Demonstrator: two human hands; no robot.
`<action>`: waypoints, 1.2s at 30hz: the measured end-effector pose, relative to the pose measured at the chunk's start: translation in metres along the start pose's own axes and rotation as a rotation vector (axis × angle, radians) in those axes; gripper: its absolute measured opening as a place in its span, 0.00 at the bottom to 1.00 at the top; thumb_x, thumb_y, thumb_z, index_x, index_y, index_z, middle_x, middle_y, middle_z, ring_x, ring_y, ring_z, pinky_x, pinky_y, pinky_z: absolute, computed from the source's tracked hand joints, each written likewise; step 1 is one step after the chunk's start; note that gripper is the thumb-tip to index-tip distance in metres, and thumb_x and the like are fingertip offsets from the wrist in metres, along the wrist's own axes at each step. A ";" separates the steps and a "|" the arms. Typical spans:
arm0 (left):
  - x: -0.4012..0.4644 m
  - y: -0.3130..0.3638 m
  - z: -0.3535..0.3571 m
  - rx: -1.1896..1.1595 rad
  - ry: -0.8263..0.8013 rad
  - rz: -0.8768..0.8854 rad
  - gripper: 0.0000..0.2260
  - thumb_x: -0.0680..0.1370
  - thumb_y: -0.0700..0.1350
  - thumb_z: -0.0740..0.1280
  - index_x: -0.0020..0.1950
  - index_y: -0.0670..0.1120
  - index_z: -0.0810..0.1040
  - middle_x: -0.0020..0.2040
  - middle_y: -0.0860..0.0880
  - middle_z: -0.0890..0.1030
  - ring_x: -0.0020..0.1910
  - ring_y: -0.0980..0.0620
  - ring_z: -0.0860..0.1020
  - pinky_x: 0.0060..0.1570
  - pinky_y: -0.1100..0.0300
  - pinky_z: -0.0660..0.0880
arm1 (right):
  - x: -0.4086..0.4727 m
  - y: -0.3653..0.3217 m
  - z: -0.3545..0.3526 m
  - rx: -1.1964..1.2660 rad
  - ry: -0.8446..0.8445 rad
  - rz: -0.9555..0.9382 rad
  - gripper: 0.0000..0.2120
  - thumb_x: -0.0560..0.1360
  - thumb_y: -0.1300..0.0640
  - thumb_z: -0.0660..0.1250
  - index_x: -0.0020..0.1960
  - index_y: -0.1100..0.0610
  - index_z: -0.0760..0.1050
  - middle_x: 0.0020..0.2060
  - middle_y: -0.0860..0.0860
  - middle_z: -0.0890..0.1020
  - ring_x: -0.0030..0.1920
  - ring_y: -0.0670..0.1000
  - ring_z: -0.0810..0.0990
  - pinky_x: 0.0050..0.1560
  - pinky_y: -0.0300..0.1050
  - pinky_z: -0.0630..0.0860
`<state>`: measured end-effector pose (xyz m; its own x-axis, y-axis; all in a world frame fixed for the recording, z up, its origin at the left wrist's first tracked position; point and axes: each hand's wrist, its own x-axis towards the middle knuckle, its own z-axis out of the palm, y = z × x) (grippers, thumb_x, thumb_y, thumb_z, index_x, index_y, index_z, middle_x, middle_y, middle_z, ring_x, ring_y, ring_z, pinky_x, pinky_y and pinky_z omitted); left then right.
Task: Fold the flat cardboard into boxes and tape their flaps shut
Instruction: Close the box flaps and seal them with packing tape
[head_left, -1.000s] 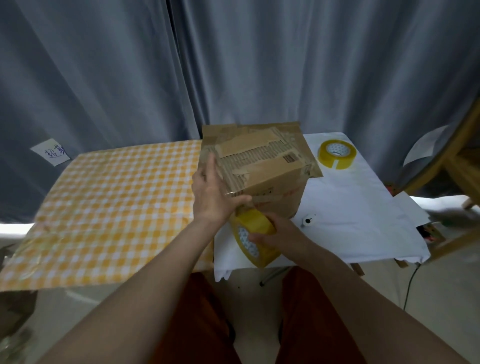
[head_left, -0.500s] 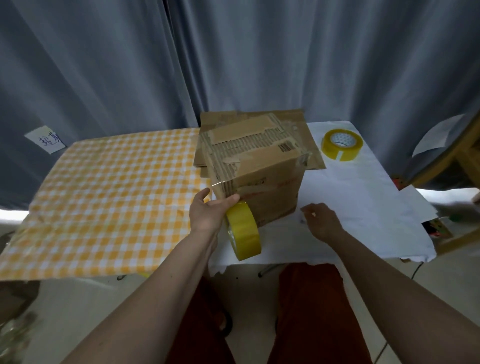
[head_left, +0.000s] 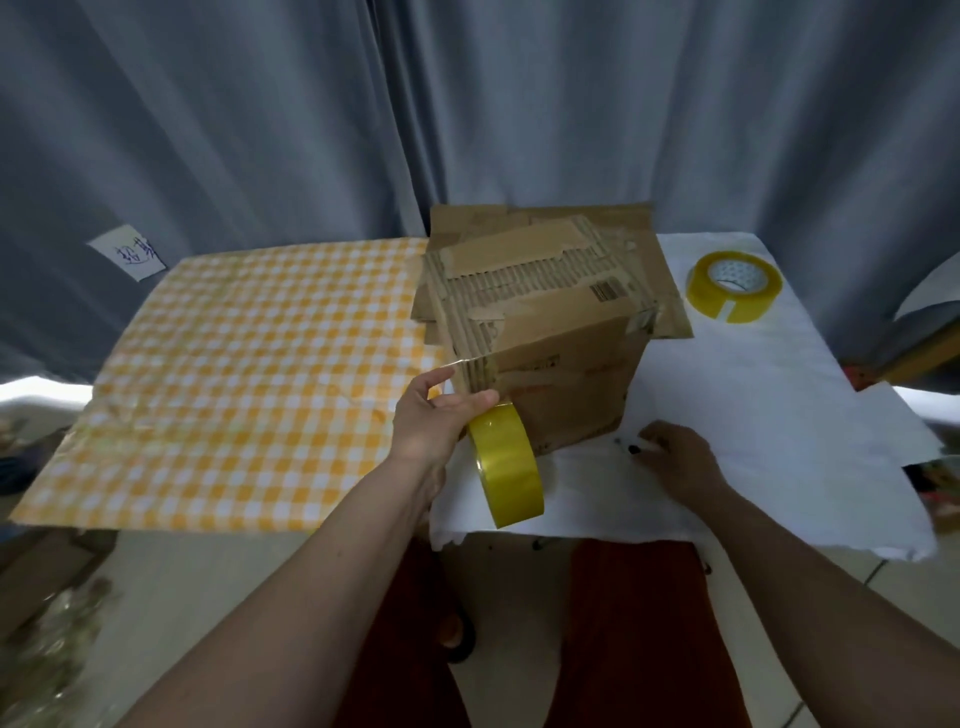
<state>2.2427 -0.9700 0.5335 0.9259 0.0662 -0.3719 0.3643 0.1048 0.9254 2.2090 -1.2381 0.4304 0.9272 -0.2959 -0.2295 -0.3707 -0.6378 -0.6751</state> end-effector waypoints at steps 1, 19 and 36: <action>0.001 0.000 -0.002 0.005 -0.019 -0.001 0.24 0.68 0.36 0.77 0.61 0.45 0.73 0.39 0.47 0.84 0.42 0.51 0.83 0.55 0.50 0.77 | -0.010 -0.011 -0.003 0.139 -0.009 -0.013 0.10 0.76 0.61 0.67 0.56 0.63 0.77 0.46 0.58 0.80 0.44 0.55 0.78 0.41 0.44 0.71; 0.004 0.000 -0.010 0.055 -0.051 0.032 0.18 0.68 0.36 0.78 0.46 0.43 0.70 0.40 0.45 0.78 0.37 0.52 0.77 0.34 0.64 0.73 | -0.079 -0.175 -0.004 -0.413 0.182 -0.900 0.08 0.75 0.61 0.64 0.51 0.64 0.77 0.46 0.60 0.74 0.47 0.57 0.74 0.40 0.52 0.75; 0.011 -0.001 -0.017 0.091 -0.109 0.032 0.19 0.67 0.37 0.78 0.51 0.42 0.72 0.40 0.47 0.80 0.37 0.55 0.80 0.33 0.71 0.74 | -0.012 -0.015 0.026 0.077 0.117 0.095 0.05 0.75 0.65 0.65 0.49 0.65 0.71 0.46 0.59 0.76 0.50 0.61 0.76 0.44 0.45 0.66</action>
<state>2.2513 -0.9529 0.5274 0.9408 -0.0402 -0.3365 0.3373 0.0135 0.9413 2.2046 -1.2064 0.4256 0.8737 -0.4364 -0.2148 -0.4475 -0.5480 -0.7067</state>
